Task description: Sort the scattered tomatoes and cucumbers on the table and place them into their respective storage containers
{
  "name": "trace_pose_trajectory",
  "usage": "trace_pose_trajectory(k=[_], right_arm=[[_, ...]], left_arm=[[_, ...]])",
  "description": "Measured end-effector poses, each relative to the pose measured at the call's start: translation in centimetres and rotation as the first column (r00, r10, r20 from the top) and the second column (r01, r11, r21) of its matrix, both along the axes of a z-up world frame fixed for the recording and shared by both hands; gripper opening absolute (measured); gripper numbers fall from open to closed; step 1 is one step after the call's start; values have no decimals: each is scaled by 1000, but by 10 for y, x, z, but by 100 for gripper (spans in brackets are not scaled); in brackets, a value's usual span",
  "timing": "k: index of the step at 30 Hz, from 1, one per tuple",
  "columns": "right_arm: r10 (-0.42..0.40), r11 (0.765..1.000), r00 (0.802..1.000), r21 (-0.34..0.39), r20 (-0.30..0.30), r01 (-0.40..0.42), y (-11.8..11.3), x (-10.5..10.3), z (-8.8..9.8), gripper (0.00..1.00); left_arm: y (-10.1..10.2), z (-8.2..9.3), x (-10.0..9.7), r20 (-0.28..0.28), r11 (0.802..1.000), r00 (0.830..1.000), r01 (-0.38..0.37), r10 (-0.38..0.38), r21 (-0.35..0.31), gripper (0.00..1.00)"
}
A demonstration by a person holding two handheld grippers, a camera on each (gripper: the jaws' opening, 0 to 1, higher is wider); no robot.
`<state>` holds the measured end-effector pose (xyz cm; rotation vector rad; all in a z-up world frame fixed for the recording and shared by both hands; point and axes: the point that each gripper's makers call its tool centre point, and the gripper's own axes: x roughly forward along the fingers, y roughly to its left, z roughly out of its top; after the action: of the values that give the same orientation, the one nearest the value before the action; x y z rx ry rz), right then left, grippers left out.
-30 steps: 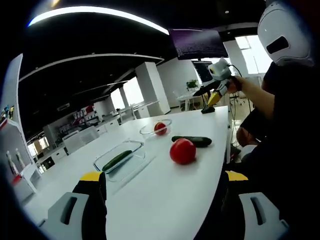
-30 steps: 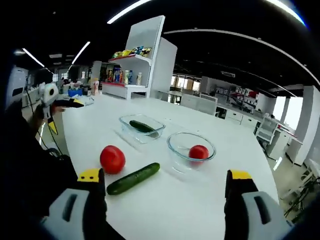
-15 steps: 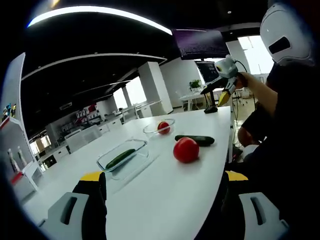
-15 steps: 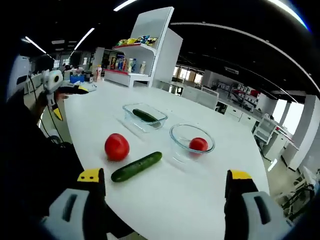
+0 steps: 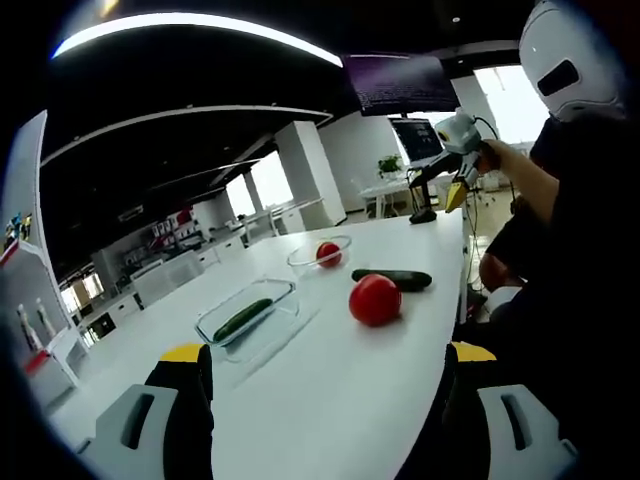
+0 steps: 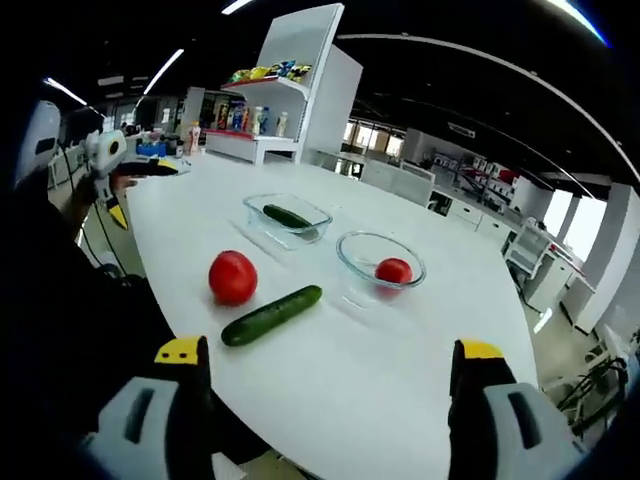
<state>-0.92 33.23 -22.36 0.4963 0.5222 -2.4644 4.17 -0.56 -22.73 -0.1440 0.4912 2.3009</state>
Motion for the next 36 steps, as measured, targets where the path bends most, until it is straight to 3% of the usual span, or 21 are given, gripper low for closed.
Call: trace_pose_trajectory(k=[20,33,35,36], right_arm=[[-25,1000,999,-19,-33,25,-1,-7,5,95],[11,999,1000,-45,-12,-12,-34,-18,-5,93],[-7,999,1000,-45,-10,7,-37,-24,-8,93],[-69,997,998,-46,-10,68,-31,-32,-9,92]], left_arm=[[2,0,6,0,1000,1000,17,-17,-14,95],[2,0,9,9,1000,1000,27,-27,-1,95],[2,0,9,10,1000,1000,27,-27,-2,95],[2,-1,9,10,1000,1000,26,-26,-3,95]])
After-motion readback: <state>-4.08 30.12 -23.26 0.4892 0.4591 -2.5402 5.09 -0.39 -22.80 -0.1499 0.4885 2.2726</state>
